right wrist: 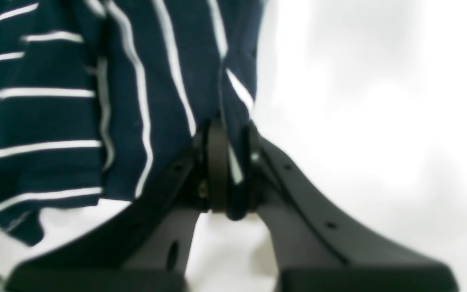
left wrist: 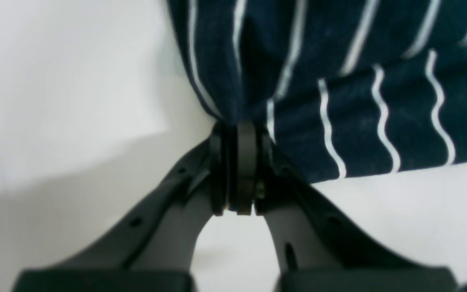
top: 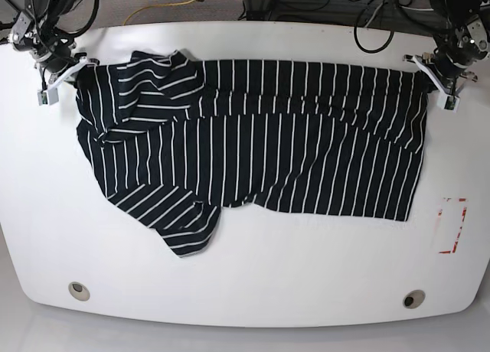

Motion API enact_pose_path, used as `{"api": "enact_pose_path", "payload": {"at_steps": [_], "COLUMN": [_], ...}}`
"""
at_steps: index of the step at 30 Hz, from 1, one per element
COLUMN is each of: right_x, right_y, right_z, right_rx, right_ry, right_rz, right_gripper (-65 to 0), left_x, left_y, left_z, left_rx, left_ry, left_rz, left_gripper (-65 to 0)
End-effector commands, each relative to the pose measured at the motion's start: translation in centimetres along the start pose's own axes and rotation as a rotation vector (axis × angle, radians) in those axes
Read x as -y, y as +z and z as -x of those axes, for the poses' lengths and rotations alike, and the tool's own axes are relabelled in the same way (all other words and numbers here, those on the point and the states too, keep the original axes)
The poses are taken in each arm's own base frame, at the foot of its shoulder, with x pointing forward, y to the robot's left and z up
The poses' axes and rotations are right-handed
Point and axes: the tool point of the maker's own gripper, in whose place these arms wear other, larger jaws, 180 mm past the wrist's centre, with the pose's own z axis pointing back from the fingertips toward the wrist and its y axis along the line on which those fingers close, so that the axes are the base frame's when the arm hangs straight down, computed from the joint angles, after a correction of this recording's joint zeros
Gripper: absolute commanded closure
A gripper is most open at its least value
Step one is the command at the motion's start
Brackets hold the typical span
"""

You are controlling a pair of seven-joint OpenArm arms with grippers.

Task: Fold the T-shirt properly
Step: 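Hold the shirt edge with both grippers and tug it back taut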

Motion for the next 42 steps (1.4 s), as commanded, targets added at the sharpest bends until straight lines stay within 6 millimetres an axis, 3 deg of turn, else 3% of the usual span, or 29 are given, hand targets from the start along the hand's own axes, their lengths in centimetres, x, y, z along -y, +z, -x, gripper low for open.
{"api": "enact_pose_path", "payload": {"at_steps": [1, 9, 12, 15, 16, 20, 22, 26, 30, 32, 36, 42], "right_x": [0.6, 0.2, -0.1, -1.5, -2.5, -5.5, -6.7, -8.7, -9.9, -10.5, -11.9, -12.8], "right_y": [1.4, 3.6, 4.0, 4.6, 4.9, 6.3, 6.7, 7.0, 6.4, 5.9, 5.0, 3.7], "right_z": [-0.8, 2.0, 1.9, 1.9, 1.5, 0.2, -0.1, -0.7, 0.0, 0.2, 0.0, -0.1], "right_rx": [0.014, -0.057, -0.055, -0.039, -0.019, 0.05, 0.078, 0.121, 0.089, 0.075, 0.071, 0.056], "right_ry": [0.05, 0.104, 0.124, 0.146, 0.154, 0.181, 0.176, 0.159, 0.127, 0.126, 0.131, 0.162], "right_rz": [0.03, 0.046, 0.046, 0.033, 0.017, -0.045, -0.074, -0.128, -0.165, -0.18, -0.221, -0.228], "right_gripper": [0.0, 0.0, -4.8, -19.7, -26.8, -41.2, -42.3, -42.3, -42.3, -42.3, -42.3, -42.3], "left_x": [-0.9, -1.1, -1.3, -1.0, -1.0, -0.9, -0.8, -0.5, 0.1, 0.7, 1.7, 3.5], "left_y": [1.2, 3.2, 3.4, 3.4, 3.5, 4.0, 4.5, 5.8, 6.4, 6.1, 5.1, 3.9], "left_z": [1.7, 4.8, 5.2, 5.0, 4.7, 3.0, 1.7, 0.4, -1.0, -0.9, -2.8, -2.8], "left_rx": [-0.072, -0.142, -0.151, -0.149, -0.142, -0.101, -0.073, -0.085, -0.061, -0.05, 0.004, 0.002], "left_ry": [-0.04, -0.05, -0.048, -0.06, -0.066, -0.101, -0.127, -0.188, -0.223, -0.201, -0.183, -0.191], "left_rz": [-0.042, -0.059, -0.067, -0.06, -0.064, -0.076, -0.088, -0.115, -0.123, -0.114, -0.101, -0.044], "left_gripper": [0.0, 0.0, 0.0, -9.6, -15.8, -35.3, -38.3, -38.3, -38.3, -38.3, -38.3, -38.3]}}
